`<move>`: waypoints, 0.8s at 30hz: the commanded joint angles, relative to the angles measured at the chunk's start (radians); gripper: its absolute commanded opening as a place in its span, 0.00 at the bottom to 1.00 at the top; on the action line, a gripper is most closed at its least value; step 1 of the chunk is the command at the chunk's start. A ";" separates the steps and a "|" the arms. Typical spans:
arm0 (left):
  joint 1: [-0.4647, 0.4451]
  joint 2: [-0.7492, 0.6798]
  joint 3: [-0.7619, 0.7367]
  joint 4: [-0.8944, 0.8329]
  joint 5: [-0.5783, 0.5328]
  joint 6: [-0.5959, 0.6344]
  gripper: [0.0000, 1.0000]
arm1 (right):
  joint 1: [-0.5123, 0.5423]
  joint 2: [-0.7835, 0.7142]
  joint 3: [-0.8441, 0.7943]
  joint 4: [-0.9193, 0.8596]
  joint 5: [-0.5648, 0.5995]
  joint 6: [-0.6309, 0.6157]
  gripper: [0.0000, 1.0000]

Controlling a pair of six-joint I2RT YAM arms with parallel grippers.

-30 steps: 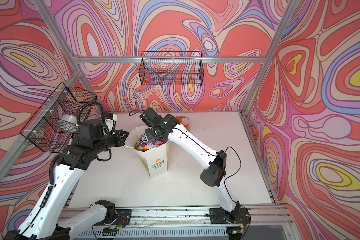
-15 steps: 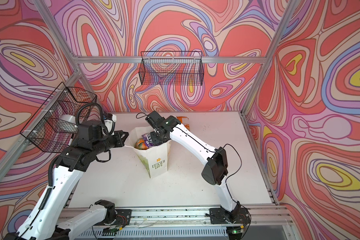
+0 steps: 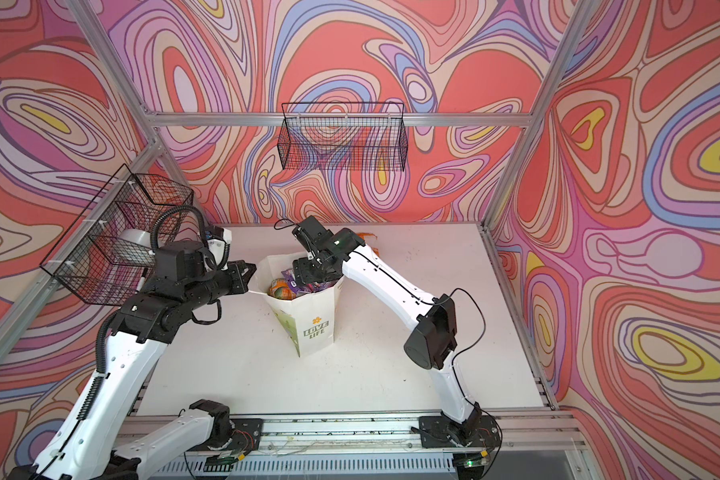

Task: Place the snacks into the paper bag
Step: 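Move the right gripper back to the last orange Mango packet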

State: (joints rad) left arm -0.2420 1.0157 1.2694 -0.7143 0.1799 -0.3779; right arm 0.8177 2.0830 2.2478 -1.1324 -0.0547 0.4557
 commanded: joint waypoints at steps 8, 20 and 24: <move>0.007 -0.013 0.010 0.055 -0.022 0.004 0.00 | 0.005 -0.232 0.189 0.127 -0.028 -0.109 0.98; 0.008 -0.015 0.012 0.052 -0.023 0.001 0.00 | -0.350 -0.532 -0.382 0.292 0.095 0.001 0.98; 0.008 -0.020 0.007 0.055 -0.040 0.005 0.00 | -0.483 -0.504 -0.527 0.395 0.004 0.041 0.98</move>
State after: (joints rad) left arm -0.2420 1.0157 1.2694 -0.7143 0.1658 -0.3779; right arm 0.3901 1.5513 1.7870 -0.8062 0.0185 0.4519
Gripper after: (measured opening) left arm 0.048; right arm 0.985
